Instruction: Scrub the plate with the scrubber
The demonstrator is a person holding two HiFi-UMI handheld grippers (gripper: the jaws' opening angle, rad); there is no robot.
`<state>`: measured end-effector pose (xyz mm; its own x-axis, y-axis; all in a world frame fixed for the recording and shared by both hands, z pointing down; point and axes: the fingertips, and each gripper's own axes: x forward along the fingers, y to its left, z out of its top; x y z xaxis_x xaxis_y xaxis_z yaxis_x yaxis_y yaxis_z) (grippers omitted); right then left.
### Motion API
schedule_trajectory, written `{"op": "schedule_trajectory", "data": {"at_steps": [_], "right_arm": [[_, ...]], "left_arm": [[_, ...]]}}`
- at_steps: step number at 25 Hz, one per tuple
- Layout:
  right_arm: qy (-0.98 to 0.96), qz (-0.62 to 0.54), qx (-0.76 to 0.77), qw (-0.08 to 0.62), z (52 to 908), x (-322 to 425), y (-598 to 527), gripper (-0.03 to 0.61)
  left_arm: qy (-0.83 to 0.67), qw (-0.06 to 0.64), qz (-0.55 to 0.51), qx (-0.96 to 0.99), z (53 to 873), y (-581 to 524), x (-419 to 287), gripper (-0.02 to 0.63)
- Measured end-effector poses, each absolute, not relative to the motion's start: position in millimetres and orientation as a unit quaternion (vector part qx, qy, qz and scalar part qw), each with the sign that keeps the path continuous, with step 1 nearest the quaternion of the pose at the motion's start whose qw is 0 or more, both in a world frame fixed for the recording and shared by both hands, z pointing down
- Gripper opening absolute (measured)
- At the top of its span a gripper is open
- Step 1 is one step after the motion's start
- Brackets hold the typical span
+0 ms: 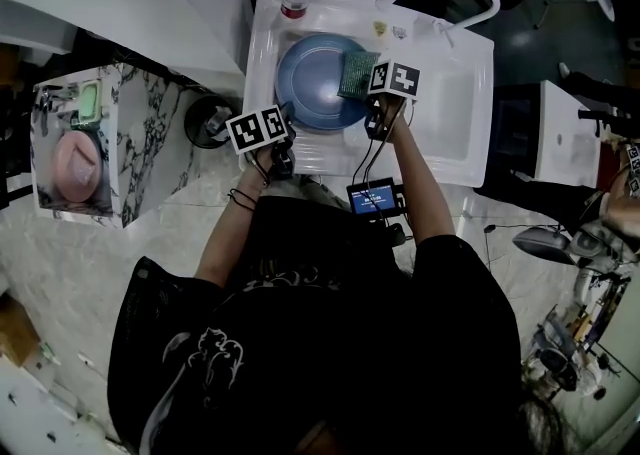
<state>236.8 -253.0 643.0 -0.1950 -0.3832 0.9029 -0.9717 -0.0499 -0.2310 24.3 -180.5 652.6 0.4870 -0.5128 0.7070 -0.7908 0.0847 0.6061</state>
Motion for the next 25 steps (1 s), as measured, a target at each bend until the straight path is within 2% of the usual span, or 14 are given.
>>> {"op": "schedule_trajectory", "data": {"at_steps": [11,18,25], "right_arm": [[-0.636,0.402,0.527,0.396,626,243,-231,0.080],[-0.690,0.346,0.519,0.367,607,230,-248,0.080],[-0.712,0.233,0.493,0.442,604,210,-287,0.080]], "left_arm": [[-0.498,0.540,0.131,0.665,650,-181,24,0.141],[-0.494,0.537,0.133,0.671,648,-181,25,0.141],[-0.484,0.542,0.128,0.675,649,-183,26,0.141]]}}
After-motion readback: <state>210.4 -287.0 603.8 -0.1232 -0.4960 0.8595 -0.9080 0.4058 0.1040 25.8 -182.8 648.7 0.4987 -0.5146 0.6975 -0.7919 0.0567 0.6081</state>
